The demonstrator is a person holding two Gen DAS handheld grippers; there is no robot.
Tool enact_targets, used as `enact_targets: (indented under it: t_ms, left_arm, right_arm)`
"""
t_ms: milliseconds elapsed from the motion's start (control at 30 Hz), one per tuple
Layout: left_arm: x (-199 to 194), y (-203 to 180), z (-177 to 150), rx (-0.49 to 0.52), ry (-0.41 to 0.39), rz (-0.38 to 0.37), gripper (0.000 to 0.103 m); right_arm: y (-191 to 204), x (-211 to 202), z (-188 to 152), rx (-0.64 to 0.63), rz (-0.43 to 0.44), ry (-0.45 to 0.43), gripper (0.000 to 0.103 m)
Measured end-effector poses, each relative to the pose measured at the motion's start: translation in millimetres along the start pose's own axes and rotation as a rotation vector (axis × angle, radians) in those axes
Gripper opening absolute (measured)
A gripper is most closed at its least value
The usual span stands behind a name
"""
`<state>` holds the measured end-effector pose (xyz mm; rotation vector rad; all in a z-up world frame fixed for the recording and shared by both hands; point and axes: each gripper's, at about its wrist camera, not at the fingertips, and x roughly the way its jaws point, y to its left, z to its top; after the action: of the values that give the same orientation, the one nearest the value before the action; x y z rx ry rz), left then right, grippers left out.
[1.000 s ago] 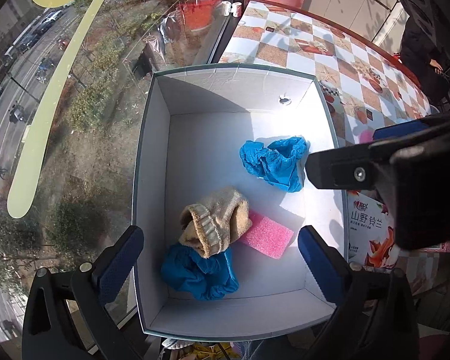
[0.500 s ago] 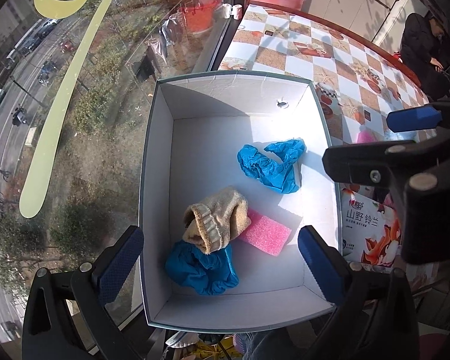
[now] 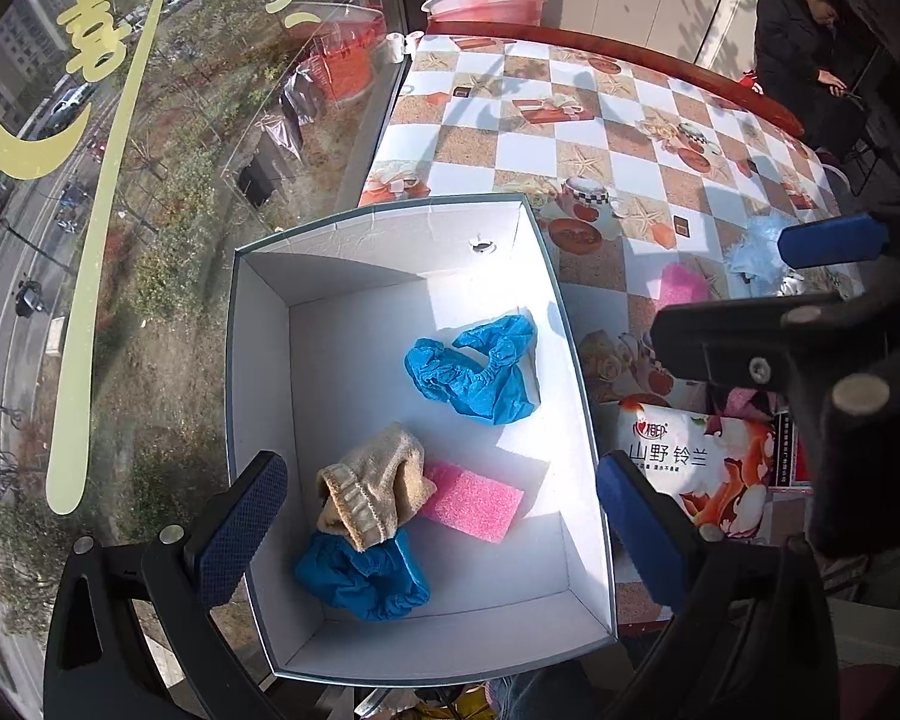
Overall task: Organize soft objects
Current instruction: 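Move the left tool to the pink sponge while the right tool approaches the polka-dot scrunchie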
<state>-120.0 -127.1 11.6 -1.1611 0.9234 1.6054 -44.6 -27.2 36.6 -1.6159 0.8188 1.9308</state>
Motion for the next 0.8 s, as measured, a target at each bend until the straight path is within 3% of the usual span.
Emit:
enact_targets:
  t_ms: [333,567,800]
  left_arm:
    - [7,-66,32,0.169,0.001,-0.038,0.103]
    - [20,-118,52,0.297,0.011,-0.048,0.103]
    - [55,-158,73,0.346,0.098,-0.082,0.103]
  right_arm:
    - [-77,-25,-28,0.199,0.004,0.000,0.101]
    - [-163,-51,-71,0.413,0.040,-0.017,0.101]
    - [-249,-46,-121,0.611,-0.003,0.009,0.101]
